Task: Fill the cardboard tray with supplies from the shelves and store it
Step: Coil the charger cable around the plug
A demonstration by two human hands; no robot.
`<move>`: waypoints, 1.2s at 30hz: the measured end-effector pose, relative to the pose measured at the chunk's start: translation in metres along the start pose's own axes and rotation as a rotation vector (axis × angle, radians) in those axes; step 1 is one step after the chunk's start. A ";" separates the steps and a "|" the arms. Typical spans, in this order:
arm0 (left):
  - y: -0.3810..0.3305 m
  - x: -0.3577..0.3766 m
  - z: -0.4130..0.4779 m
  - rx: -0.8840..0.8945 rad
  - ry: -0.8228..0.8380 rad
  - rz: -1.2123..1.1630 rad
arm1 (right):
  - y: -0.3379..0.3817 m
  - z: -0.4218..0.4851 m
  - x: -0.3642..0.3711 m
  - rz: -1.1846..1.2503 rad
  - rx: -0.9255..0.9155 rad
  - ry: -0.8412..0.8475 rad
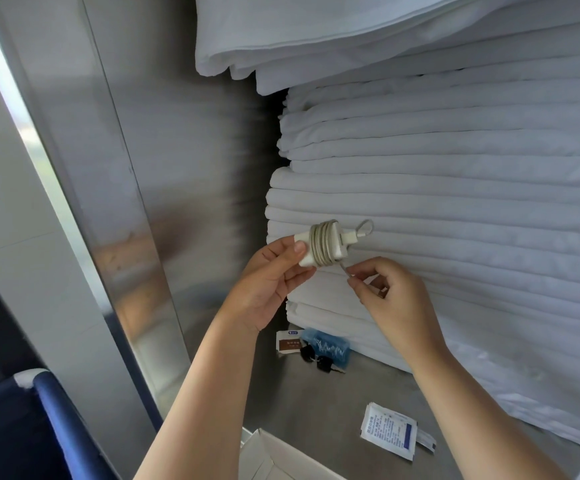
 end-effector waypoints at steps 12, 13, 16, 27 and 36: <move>0.001 -0.010 0.004 0.086 -0.300 0.097 | 0.036 -0.011 0.016 -0.281 -0.414 0.112; 0.001 -0.009 0.004 0.094 -0.314 0.124 | 0.038 -0.012 0.016 -0.287 -0.434 0.104; 0.000 -0.010 0.005 0.103 -0.327 0.157 | 0.041 -0.013 0.015 -0.301 -0.475 0.080; 0.000 -0.002 0.004 0.090 -0.186 0.322 | 0.042 -0.009 0.003 -0.337 -0.538 -0.132; 0.000 0.003 0.002 0.041 -0.080 0.389 | 0.036 -0.006 -0.003 -0.189 -0.413 -0.192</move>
Point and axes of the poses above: each hand's wrist, its own z-axis towards the middle knuckle, its own x-axis out of the palm, y = z × x, the point moved 4 cm from there along z, towards the middle knuckle, and after that the axes turned 3 degrees about -x, right-handed, at the moved point
